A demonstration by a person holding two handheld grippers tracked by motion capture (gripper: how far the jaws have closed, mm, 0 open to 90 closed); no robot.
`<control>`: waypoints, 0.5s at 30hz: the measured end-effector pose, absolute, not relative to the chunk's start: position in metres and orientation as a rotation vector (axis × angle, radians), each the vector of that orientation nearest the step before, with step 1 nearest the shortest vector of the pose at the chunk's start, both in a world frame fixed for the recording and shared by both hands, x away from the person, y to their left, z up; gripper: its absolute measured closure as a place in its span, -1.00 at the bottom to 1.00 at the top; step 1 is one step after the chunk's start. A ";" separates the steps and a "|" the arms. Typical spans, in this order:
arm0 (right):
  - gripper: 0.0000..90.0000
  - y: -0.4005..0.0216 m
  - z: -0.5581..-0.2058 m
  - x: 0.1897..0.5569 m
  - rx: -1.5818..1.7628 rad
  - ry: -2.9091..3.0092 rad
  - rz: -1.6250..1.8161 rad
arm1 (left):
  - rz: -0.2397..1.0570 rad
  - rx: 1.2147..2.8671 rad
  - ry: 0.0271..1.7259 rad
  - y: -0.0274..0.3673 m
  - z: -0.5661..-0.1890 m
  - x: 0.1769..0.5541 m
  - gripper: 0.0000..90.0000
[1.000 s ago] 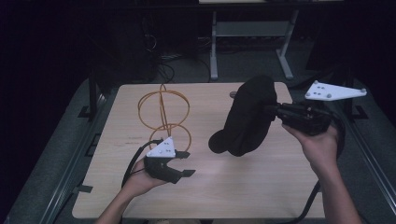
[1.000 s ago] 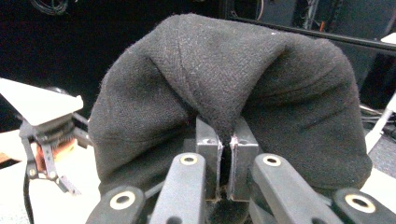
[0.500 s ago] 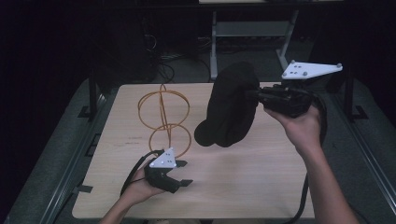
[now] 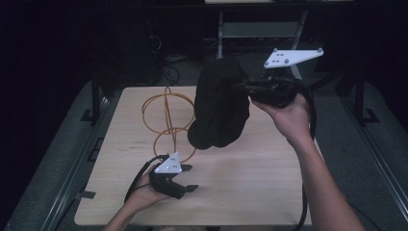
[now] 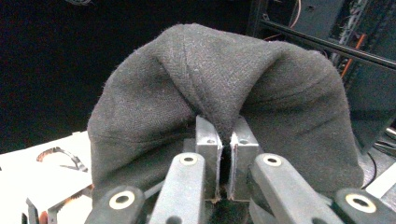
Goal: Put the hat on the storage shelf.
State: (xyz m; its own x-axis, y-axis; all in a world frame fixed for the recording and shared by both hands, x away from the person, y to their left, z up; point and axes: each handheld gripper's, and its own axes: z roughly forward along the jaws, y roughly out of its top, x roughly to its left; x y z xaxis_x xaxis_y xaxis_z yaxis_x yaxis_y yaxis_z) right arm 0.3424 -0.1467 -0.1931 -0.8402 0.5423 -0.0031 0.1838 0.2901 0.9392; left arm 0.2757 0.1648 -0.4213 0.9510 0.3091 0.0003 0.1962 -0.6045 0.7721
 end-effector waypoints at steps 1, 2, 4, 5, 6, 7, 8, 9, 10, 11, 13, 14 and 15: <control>0.90 -0.147 -0.193 0.342 0.658 2.243 1.566 | 0.165 2.247 0.345 0.164 -0.422 0.276 -0.31; 0.90 -0.143 -0.192 0.344 0.649 2.247 1.569 | 0.171 2.248 0.343 0.164 -0.422 0.275 -0.31; 0.90 -0.136 -0.190 0.348 0.635 2.256 1.570 | 0.161 2.250 0.341 0.163 -0.423 0.274 -0.31; 0.90 -0.129 -0.188 0.352 0.627 2.263 1.573 | 0.161 2.250 0.339 0.163 -0.423 0.274 -0.31; 0.90 -0.129 -0.188 0.352 0.627 2.263 1.573 | 0.161 2.250 0.339 0.163 -0.423 0.274 -0.31; 0.90 -0.122 -0.185 0.356 0.618 2.272 1.579 | 0.162 2.250 0.336 0.163 -0.423 0.273 -0.32; 0.90 -0.122 -0.185 0.356 0.618 2.272 1.579 | 0.162 2.250 0.336 0.163 -0.423 0.273 -0.32; 0.90 -0.118 -0.184 0.357 0.611 2.277 1.579 | 0.159 2.247 0.340 0.163 -0.423 0.273 -0.32; 0.90 -0.114 -0.183 0.359 0.603 2.282 1.583 | 0.159 2.246 0.339 0.163 -0.423 0.273 -0.32; 0.90 -0.107 -0.180 0.363 0.590 2.292 1.573 | 0.155 2.247 0.337 0.162 -0.424 0.273 -0.32; 0.90 -0.103 -0.179 0.365 0.588 2.297 1.575 | 0.157 2.247 0.333 0.162 -0.424 0.273 -0.32; 0.90 -0.095 -0.177 0.369 0.594 2.306 1.571 | 0.158 2.250 0.323 0.161 -0.425 0.272 -0.32; 0.90 -0.091 -0.176 0.372 0.582 2.307 1.571 | 0.158 2.247 0.318 0.161 -0.425 0.272 -0.32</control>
State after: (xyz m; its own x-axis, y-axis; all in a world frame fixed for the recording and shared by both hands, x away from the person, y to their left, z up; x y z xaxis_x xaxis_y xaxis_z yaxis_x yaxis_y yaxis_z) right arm 0.3720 -0.0907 -0.1759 -0.8767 0.4809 -0.0114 0.1656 0.3241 0.9314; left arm 0.2723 0.1607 -0.4253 0.9599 0.2801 0.0065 0.1742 -0.6149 0.7691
